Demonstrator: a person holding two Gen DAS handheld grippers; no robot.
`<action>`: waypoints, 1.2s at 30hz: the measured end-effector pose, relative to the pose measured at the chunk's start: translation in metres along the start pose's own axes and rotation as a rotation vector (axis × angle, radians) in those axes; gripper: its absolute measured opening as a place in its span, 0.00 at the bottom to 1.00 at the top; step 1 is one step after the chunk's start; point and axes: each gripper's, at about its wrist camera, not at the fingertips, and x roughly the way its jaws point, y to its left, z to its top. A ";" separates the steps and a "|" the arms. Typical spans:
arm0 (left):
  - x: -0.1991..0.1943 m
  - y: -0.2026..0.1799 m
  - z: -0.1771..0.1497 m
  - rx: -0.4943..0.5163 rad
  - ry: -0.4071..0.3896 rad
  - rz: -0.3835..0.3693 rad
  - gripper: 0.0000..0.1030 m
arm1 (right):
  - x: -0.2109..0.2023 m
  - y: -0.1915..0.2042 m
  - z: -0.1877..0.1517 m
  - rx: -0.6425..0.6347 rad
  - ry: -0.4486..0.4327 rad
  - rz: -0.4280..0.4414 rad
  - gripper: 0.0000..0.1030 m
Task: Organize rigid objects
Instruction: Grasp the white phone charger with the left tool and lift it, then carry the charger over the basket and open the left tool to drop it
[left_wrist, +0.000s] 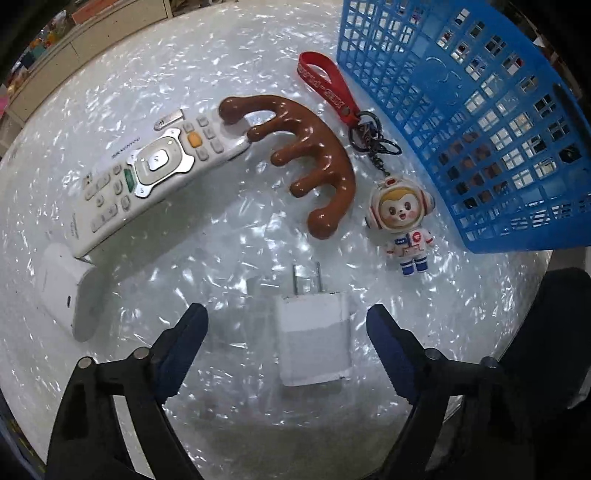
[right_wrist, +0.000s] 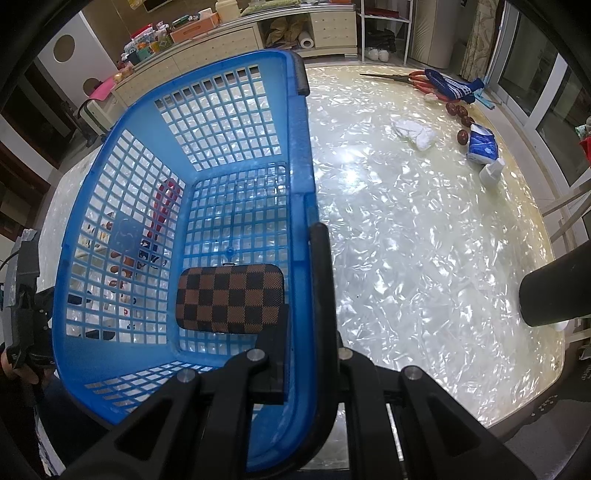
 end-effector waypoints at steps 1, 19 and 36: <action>0.000 -0.003 0.001 0.011 -0.001 -0.001 0.76 | 0.000 0.000 0.000 -0.001 0.001 -0.002 0.07; -0.015 -0.014 -0.014 0.018 -0.033 -0.008 0.40 | 0.000 0.000 0.000 0.003 -0.001 0.001 0.07; -0.111 -0.022 -0.010 0.177 -0.208 0.018 0.40 | 0.000 -0.002 0.000 0.007 -0.007 0.004 0.07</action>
